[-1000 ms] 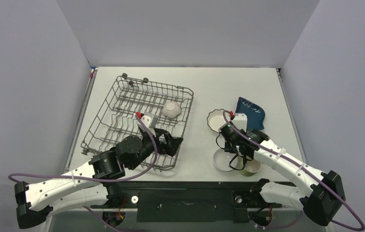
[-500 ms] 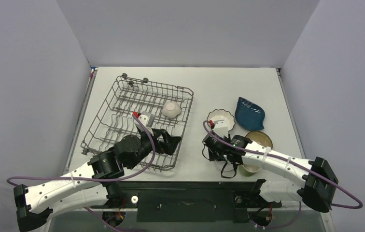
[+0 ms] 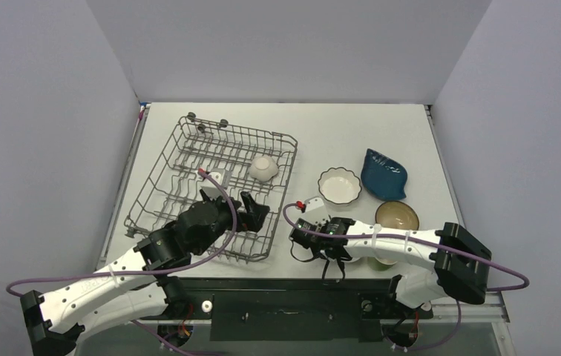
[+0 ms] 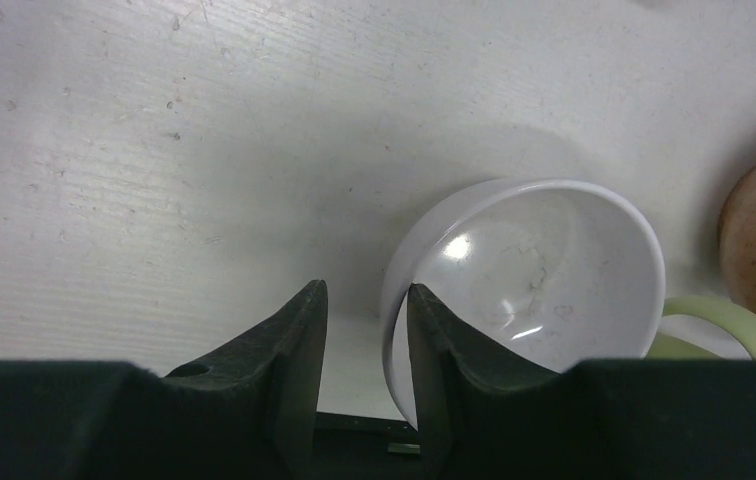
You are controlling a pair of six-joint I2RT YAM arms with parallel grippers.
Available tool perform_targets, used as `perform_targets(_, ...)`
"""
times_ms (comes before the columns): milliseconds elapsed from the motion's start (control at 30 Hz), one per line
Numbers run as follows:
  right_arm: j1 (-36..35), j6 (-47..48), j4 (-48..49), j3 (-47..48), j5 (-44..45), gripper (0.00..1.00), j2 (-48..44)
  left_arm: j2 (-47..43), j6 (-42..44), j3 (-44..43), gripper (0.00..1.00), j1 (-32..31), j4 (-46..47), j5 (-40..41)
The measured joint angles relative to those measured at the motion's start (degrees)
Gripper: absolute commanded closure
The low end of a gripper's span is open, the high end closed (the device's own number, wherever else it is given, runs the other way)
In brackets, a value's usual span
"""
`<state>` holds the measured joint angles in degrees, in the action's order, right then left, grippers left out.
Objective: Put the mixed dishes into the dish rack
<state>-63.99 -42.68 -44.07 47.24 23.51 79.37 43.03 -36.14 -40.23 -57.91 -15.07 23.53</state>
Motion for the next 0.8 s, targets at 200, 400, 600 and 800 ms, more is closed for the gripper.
perform_targets(200, -0.5, 0.0, 1.9, -1.0, 2.4, 0.77, 0.8, -1.3, -0.9, -0.2, 0.04, 3.1, -2.8, 0.0)
perform_targets(400, -0.7, -0.2, 3.5, -2.6, 3.7, 0.85, 1.3, -3.4, -1.0, -1.3, 0.04, 5.3, -5.7, 0.0)
perform_targets(600, -3.3, -0.6, 3.8, -2.7, 6.3, 1.0, 2.1, -4.8, -1.0, -2.8, 0.04, 6.4, -7.5, 0.0)
perform_targets(800, -4.3, -0.7, 3.5, -1.1, 7.7, 1.0, 1.8, -5.3, -1.0, -3.0, 0.04, 7.0, -8.4, 0.0)
